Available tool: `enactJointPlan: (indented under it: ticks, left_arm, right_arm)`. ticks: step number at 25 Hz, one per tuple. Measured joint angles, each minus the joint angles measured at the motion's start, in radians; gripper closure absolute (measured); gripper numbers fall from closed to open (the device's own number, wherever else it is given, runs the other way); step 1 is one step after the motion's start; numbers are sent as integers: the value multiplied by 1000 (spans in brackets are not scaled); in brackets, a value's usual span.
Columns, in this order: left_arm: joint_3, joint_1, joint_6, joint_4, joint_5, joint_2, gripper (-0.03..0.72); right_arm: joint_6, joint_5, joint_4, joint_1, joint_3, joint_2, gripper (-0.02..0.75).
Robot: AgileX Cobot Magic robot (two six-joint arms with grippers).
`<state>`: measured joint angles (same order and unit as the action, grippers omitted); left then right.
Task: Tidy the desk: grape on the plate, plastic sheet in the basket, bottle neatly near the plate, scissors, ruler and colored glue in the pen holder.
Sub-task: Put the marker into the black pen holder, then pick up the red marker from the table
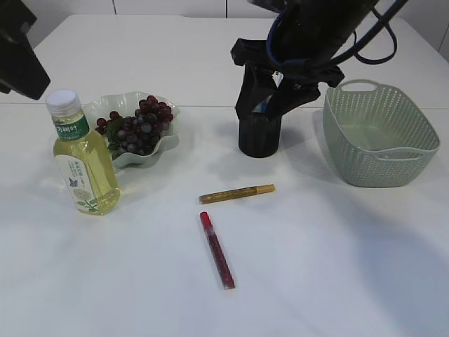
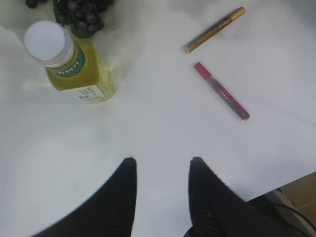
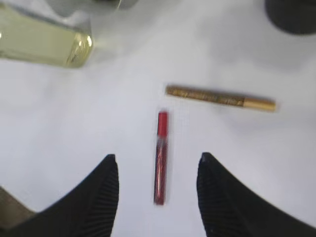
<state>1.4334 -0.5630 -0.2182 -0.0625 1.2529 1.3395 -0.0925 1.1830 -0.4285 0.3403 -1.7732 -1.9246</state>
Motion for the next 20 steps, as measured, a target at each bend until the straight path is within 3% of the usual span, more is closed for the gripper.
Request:
enactJointPlan:
  ticks: [12,15,18,20]
  left_arm:
    - [0,0,0,62,0,0,431]
    - [0,0,0,62,0,0,431]
    - [0,0,0,62,0,0,432]
    - [0,0,0,62,0,0,432]
  right_arm:
    - [23,40,-11,3,0,1,325]
    - [133,40,112,37,0,1,326]
    - [264,42,306,133,2,1,353]
    - [302,46,356,199,6,-1,380]
